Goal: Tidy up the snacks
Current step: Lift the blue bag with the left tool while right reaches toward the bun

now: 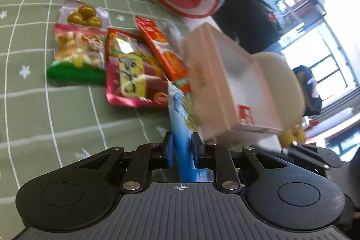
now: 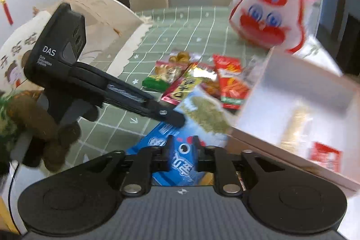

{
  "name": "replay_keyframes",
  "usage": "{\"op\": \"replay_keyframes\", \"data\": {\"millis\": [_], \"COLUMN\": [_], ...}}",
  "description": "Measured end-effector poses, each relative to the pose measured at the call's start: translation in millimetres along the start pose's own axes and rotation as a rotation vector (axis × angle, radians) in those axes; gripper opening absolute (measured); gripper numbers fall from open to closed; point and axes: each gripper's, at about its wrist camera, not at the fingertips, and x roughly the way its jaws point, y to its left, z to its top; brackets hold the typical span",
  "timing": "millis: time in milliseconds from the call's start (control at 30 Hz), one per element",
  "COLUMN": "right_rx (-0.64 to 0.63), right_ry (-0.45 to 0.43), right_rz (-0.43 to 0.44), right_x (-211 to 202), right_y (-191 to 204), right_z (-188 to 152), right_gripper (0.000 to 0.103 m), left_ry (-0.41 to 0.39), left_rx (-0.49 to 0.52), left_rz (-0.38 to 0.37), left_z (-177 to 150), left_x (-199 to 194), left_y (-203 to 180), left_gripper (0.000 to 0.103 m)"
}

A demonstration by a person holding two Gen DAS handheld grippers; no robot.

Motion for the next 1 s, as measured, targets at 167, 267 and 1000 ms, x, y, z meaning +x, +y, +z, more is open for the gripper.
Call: {"op": "replay_keyframes", "data": {"millis": [167,267,1000], "right_rx": [0.089,0.122,-0.147], "right_ry": [0.073,0.029,0.033], "right_rz": [-0.101,-0.115,0.133], "right_x": [4.2,9.3,-20.8], "right_y": [-26.3,-30.7,37.7], "right_z": [-34.2,-35.2,-58.7], "right_gripper": [0.055,0.055,0.067], "left_ry": [-0.01,0.009,-0.204], "left_rx": [-0.013,-0.03,-0.171], "left_rz": [0.018,0.044,0.156], "left_z": [-12.2,-14.5,-60.5], "left_x": [5.5,20.8,-84.5], "left_y": [-4.8,-6.0,-4.5], "left_gripper": [0.025,0.031,0.017]}}
